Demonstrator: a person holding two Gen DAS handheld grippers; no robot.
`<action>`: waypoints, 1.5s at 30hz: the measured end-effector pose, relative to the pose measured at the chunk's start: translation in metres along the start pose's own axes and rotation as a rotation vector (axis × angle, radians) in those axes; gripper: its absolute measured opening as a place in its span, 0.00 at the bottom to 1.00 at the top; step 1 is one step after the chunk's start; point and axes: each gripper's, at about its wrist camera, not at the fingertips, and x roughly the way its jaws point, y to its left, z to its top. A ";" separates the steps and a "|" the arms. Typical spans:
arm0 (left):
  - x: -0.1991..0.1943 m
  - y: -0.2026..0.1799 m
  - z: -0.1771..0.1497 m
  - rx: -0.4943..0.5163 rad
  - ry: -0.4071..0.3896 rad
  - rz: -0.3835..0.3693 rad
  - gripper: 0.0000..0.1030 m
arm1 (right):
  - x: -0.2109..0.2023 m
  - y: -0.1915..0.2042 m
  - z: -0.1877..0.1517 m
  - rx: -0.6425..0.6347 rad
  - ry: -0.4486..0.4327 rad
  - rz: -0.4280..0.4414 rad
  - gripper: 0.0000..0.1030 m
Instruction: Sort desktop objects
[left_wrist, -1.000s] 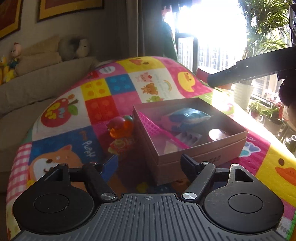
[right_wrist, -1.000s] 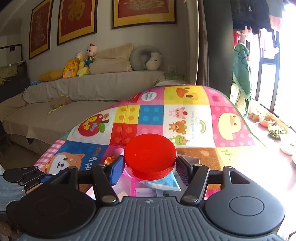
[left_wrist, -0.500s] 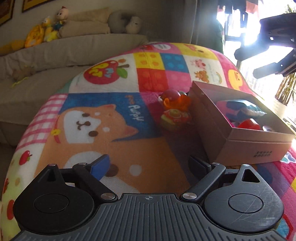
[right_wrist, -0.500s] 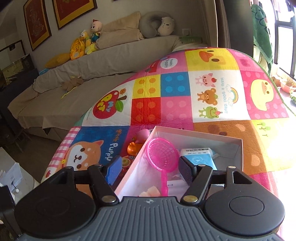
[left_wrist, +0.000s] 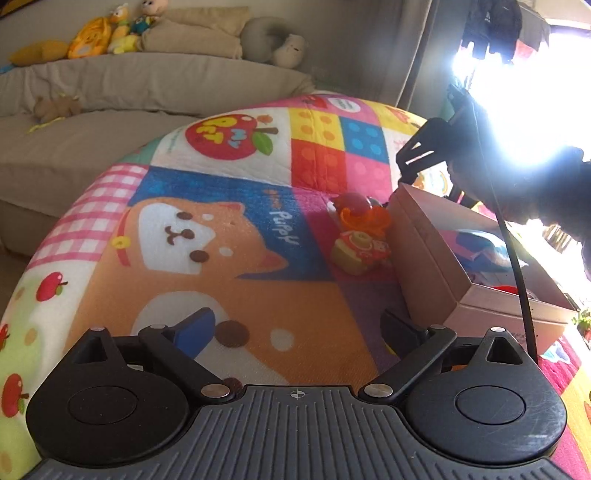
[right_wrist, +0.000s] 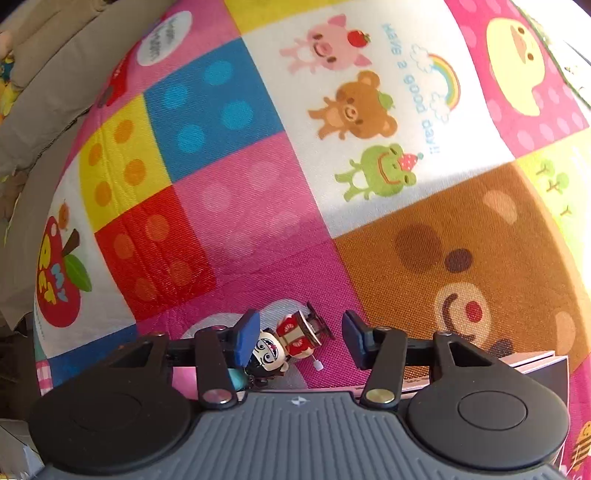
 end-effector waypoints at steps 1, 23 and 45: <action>0.000 0.000 0.000 -0.002 0.003 -0.004 0.97 | 0.003 -0.002 0.000 0.016 0.008 0.008 0.49; -0.009 -0.015 -0.006 0.096 0.013 -0.019 0.97 | -0.014 0.139 -0.128 -0.646 0.212 0.164 0.46; -0.039 -0.003 -0.002 0.135 -0.012 0.103 0.98 | -0.144 -0.090 -0.292 -0.623 -0.246 0.207 0.77</action>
